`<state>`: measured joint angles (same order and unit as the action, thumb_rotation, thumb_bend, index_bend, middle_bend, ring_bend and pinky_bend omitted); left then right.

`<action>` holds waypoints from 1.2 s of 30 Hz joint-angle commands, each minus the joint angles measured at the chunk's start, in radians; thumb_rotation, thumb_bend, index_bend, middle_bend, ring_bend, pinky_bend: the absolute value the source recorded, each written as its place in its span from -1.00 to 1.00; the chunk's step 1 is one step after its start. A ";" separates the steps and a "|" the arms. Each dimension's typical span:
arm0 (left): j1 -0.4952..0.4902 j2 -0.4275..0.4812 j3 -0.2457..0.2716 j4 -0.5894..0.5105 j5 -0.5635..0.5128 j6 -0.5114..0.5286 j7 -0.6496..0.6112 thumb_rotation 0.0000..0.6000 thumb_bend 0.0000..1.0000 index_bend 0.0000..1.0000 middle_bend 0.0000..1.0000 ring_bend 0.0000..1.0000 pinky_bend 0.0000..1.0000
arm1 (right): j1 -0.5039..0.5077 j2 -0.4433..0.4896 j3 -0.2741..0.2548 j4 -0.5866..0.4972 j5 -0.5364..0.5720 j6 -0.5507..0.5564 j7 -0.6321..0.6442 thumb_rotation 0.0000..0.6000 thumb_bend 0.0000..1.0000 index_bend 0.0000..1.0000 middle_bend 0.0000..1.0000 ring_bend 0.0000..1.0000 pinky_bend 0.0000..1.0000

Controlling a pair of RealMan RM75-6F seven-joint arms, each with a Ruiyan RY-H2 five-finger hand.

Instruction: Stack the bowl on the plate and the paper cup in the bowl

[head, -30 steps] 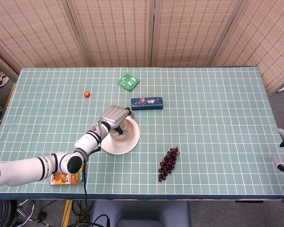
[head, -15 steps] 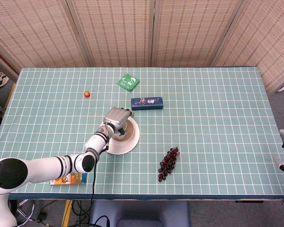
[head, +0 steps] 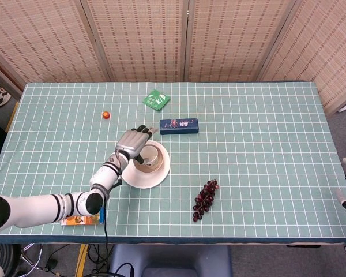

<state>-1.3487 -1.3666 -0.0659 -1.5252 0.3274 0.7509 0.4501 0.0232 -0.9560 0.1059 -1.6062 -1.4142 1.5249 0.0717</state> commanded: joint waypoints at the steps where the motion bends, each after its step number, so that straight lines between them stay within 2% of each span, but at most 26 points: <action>1: 0.070 0.068 -0.001 -0.085 0.073 0.078 -0.042 1.00 -0.46 -0.99 -1.00 -1.00 -0.67 | -0.003 0.000 0.001 0.004 0.002 0.002 0.004 1.00 -0.47 -0.63 -0.13 -0.19 0.34; 7: 0.181 0.153 0.022 -0.179 0.166 0.196 -0.079 1.00 -0.46 -0.97 -1.00 -1.00 -0.67 | -0.003 -0.006 0.003 0.020 0.007 -0.006 0.023 1.00 -0.47 -0.62 -0.13 -0.19 0.33; 13: 0.333 0.204 0.059 -0.233 0.285 0.373 -0.117 1.00 -0.46 -0.92 -1.00 -1.00 -0.67 | 0.007 0.000 -0.011 0.043 -0.020 -0.038 0.075 1.00 -0.47 -0.62 -0.13 -0.23 0.25; 16: 0.409 0.212 0.086 -0.234 0.351 0.456 -0.123 1.00 -0.46 -0.90 -1.00 -1.00 -0.67 | 0.010 0.004 -0.016 0.055 -0.040 -0.037 0.097 1.00 -0.47 -0.62 -0.16 -0.30 0.15; 25: 0.632 0.231 0.160 -0.229 0.563 0.653 -0.169 1.00 -0.46 -0.86 -1.00 -1.00 -0.67 | 0.013 -0.007 -0.031 0.094 -0.095 -0.020 0.132 1.00 -0.47 -0.56 -0.22 -0.35 0.07; 36: 0.856 0.239 0.183 -0.229 0.766 0.839 -0.248 1.00 -0.46 -0.80 -1.00 -1.00 -0.67 | -0.010 -0.032 -0.059 0.093 -0.117 0.000 0.133 1.00 -0.47 -0.55 -0.23 -0.37 0.06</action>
<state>-0.5243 -1.1249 0.1104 -1.7569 1.0577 1.5593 0.2179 0.0140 -0.9872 0.0479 -1.5128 -1.5312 1.5248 0.2042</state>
